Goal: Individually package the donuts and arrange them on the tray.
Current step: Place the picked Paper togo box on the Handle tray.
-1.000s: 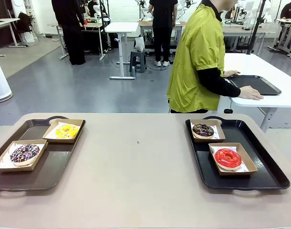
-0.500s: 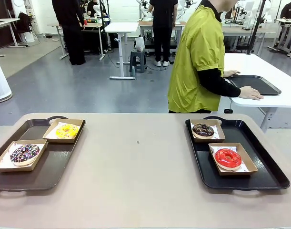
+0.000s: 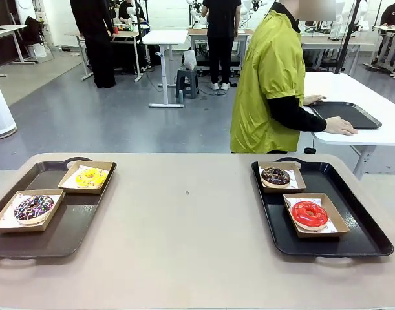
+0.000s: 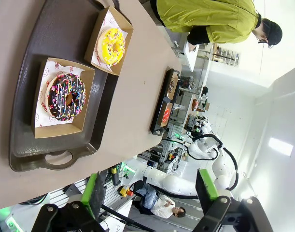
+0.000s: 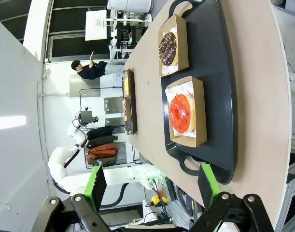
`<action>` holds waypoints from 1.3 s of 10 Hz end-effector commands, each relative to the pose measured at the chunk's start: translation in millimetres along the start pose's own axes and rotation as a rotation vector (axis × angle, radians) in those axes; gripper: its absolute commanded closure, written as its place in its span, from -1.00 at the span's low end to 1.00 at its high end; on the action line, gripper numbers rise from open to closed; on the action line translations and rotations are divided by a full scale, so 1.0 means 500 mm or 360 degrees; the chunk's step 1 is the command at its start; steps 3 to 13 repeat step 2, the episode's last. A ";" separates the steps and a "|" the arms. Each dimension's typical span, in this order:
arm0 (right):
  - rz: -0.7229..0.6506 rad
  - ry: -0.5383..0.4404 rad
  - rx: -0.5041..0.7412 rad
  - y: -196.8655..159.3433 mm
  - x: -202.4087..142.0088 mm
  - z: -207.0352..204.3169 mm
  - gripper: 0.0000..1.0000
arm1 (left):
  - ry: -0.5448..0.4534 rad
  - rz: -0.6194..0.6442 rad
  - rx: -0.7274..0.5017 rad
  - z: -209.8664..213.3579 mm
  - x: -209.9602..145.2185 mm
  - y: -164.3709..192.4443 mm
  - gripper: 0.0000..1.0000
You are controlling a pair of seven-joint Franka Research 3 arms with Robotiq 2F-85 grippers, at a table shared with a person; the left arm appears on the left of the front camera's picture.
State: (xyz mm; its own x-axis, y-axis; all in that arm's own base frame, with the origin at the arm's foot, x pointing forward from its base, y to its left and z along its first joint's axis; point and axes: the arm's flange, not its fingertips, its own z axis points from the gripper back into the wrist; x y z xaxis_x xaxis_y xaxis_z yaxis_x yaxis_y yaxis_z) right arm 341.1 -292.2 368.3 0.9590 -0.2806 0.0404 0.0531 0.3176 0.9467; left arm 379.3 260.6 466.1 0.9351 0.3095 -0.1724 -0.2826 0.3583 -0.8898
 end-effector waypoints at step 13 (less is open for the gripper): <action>-0.0031 0.0001 -0.0002 -0.001 -0.001 0.001 -1.00 | -0.0004 -0.0008 -0.0006 0.003 -0.005 -0.004 -1.00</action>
